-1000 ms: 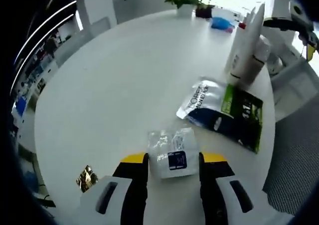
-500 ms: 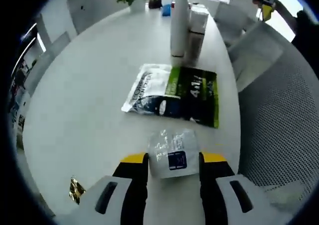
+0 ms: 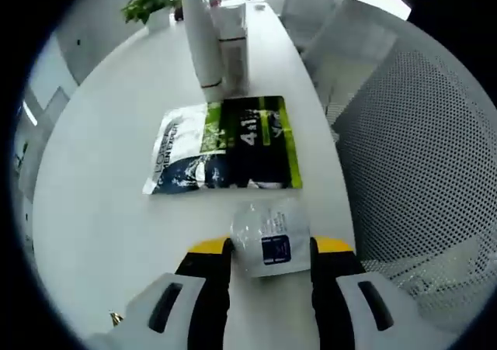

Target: Arrange the skincare products in the storage area until every visible bottle or jar stands upright without overlapping.

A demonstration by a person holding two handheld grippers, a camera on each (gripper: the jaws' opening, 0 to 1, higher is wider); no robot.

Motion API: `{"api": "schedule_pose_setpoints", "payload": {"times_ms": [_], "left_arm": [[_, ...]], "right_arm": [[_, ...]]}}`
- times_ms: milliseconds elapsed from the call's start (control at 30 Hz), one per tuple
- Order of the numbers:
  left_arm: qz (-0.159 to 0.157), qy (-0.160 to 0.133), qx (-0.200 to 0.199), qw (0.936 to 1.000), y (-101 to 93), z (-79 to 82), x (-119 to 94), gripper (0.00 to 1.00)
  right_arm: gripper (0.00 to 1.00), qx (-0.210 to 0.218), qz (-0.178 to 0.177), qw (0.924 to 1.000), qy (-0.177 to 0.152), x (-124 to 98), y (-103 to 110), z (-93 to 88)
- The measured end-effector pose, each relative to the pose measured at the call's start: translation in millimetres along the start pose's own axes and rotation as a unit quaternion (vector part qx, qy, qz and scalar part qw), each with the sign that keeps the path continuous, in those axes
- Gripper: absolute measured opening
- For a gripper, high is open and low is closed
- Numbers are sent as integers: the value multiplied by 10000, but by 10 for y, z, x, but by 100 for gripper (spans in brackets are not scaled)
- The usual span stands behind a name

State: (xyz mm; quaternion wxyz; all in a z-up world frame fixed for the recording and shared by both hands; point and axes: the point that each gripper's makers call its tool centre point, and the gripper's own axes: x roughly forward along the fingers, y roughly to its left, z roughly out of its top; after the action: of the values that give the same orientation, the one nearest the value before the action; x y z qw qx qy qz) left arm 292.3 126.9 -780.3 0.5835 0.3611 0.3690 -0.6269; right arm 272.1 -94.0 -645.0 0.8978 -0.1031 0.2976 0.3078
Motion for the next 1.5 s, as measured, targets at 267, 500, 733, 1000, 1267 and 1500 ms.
{"api": "schedule_pose_setpoints", "payload": {"times_ms": [267, 500, 733, 1000, 1267, 1500], "left_arm": [[9, -48, 77, 10000, 35, -6, 20, 37], [68, -99, 119, 9999, 79, -1, 21, 38], [213, -79, 164, 9996, 115, -7, 16, 42], [345, -79, 152, 9993, 149, -1, 11, 57], [705, -452, -249, 9962, 178, 79, -143, 63], [1139, -471, -524, 9910, 231, 13, -298, 72]], "right_arm": [[100, -2, 23, 10000, 89, 47, 17, -22], [100, 8, 5, 9999, 148, 78, 13, -17], [100, -14, 11, 9998, 182, 100, 31, 1], [100, -54, 2, 9998, 170, 92, 54, 37], [100, -147, 14, 9997, 184, 63, 94, 31], [100, -241, 19, 9997, 98, 37, 105, 80]]}}
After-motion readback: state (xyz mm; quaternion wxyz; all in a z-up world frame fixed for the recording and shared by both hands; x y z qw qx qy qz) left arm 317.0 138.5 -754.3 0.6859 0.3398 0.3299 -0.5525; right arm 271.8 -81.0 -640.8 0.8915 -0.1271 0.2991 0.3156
